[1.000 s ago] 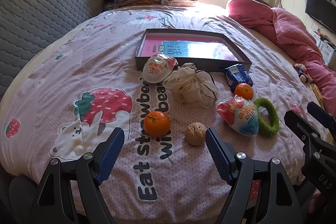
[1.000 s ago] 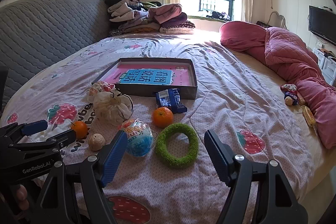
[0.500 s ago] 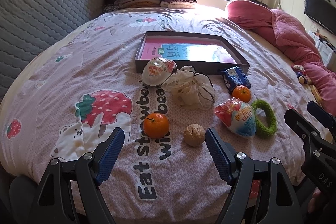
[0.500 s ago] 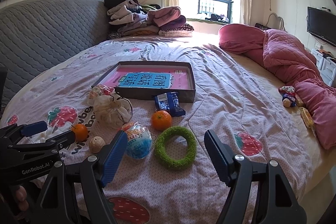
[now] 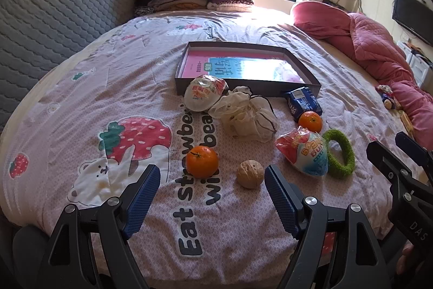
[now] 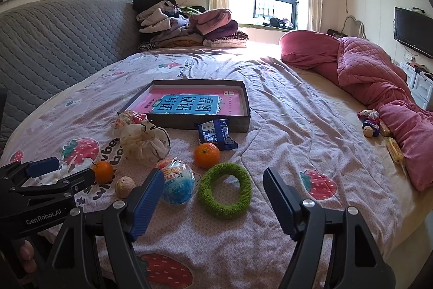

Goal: Organize objects
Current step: 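Move left tool toward the walnut while right tool moves toward the green ring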

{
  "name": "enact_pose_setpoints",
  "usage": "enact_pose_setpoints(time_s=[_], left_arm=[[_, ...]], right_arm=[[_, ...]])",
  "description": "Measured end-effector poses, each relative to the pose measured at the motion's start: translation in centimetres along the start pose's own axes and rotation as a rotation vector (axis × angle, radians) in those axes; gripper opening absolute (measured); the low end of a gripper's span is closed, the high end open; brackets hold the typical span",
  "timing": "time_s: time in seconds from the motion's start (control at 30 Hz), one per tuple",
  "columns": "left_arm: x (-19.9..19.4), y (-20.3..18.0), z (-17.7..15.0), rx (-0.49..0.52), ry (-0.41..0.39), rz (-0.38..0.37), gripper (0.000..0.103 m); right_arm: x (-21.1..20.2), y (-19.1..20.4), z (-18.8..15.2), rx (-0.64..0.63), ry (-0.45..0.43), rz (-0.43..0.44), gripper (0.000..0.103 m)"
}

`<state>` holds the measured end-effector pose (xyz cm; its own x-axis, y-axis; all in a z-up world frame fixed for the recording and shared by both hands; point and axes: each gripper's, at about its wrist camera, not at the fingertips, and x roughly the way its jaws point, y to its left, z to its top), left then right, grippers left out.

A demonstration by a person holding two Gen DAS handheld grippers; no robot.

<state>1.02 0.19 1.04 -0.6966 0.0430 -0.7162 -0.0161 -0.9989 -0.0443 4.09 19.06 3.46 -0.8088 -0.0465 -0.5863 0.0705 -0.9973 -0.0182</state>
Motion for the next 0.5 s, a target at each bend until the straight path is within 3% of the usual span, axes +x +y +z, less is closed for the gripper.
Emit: enact_pose_setpoints(time_s=[0.5], left_arm=[[-1.1,0.3,0.3,0.0,-0.042,0.021,0.08]], right_arm=[[-1.2,0.4,0.4,-0.021,-0.048,0.002,0.075]])
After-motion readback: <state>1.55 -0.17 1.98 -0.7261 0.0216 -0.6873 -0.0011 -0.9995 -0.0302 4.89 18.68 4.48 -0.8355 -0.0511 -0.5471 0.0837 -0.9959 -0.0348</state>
